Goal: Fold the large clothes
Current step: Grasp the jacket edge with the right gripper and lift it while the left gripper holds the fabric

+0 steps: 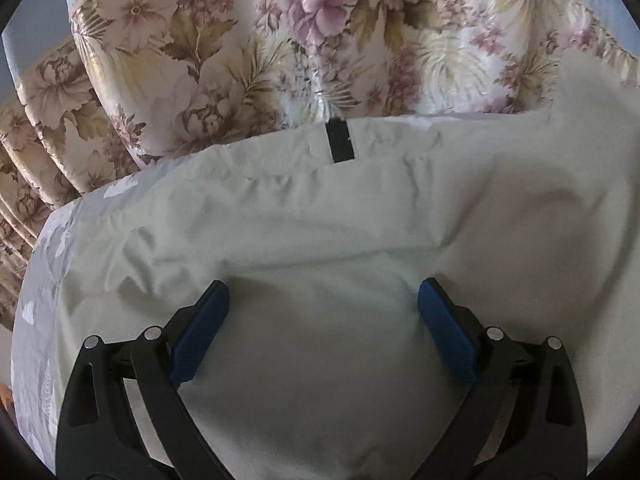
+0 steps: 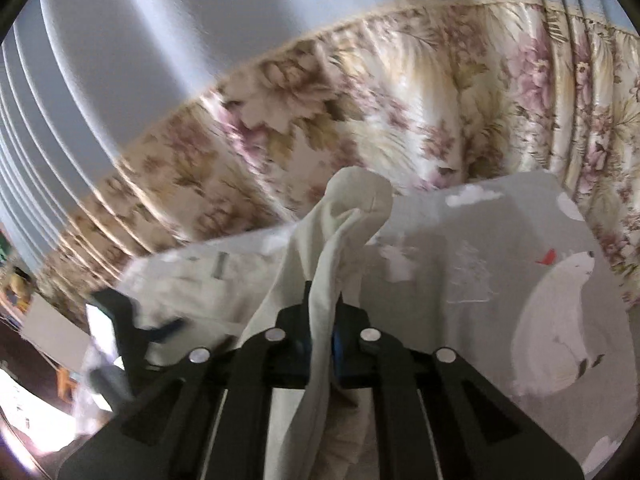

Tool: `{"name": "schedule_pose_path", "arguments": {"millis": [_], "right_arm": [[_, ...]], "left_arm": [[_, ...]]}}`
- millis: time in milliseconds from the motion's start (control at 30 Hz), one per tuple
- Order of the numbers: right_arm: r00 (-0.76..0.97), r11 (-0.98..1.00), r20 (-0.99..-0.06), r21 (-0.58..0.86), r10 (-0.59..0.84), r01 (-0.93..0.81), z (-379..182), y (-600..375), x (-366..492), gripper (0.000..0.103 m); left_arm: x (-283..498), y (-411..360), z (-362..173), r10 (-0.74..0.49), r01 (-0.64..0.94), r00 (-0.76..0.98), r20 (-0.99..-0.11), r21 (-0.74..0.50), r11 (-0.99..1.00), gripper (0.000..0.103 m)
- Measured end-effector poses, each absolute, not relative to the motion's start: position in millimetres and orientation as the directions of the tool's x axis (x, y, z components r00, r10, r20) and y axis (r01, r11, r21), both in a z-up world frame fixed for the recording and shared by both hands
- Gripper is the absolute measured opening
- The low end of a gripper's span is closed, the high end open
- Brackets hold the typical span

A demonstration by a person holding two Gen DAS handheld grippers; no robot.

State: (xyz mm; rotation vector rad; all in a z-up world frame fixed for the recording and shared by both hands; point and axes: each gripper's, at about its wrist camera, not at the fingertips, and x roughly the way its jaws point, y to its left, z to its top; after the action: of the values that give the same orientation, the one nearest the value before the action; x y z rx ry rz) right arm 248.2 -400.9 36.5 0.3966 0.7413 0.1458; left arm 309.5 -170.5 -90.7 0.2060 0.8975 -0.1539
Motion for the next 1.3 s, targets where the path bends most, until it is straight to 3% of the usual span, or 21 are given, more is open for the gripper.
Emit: {"name": "schedule_pose_path", "arguments": {"millis": [200, 367, 667, 933, 1167, 1300], "right_arm": [[0.745, 0.877, -0.57, 0.478, 0.345, -0.041, 56, -361, 245, 0.007], [0.751, 0.874, -0.535, 0.472, 0.387, -0.114, 84, -316, 244, 0.007], [0.742, 0.891, -0.539, 0.42, 0.399, -0.174, 99, -249, 246, 0.007], [0.745, 0.898, -0.547, 0.412, 0.381, -0.156, 100, -230, 251, 0.007], [0.728, 0.912, -0.576, 0.375, 0.37, -0.167, 99, -173, 263, 0.007], [0.694, 0.926, -0.628, 0.342, 0.353, -0.162, 71, -120, 282, 0.007]], "left_arm": [[312, -159, -92, -0.066, 0.196, 0.617, -0.785, 0.072, 0.978, 0.1], [317, -128, -62, -0.101, 0.14, 0.646, -0.757, -0.013, 0.99, 0.098], [381, -127, -80, -0.017, 0.105, 0.57, -0.821, 0.052, 0.993, 0.1], [327, -73, -49, -0.15, 0.148, 0.615, -0.774, -0.074, 0.986, 0.098], [281, 23, -13, -0.067, 0.044, 0.708, -0.704, -0.051, 0.998, 0.098], [263, 78, 0, -0.006, -0.022, 0.73, -0.683, -0.032, 0.999, 0.098]]}}
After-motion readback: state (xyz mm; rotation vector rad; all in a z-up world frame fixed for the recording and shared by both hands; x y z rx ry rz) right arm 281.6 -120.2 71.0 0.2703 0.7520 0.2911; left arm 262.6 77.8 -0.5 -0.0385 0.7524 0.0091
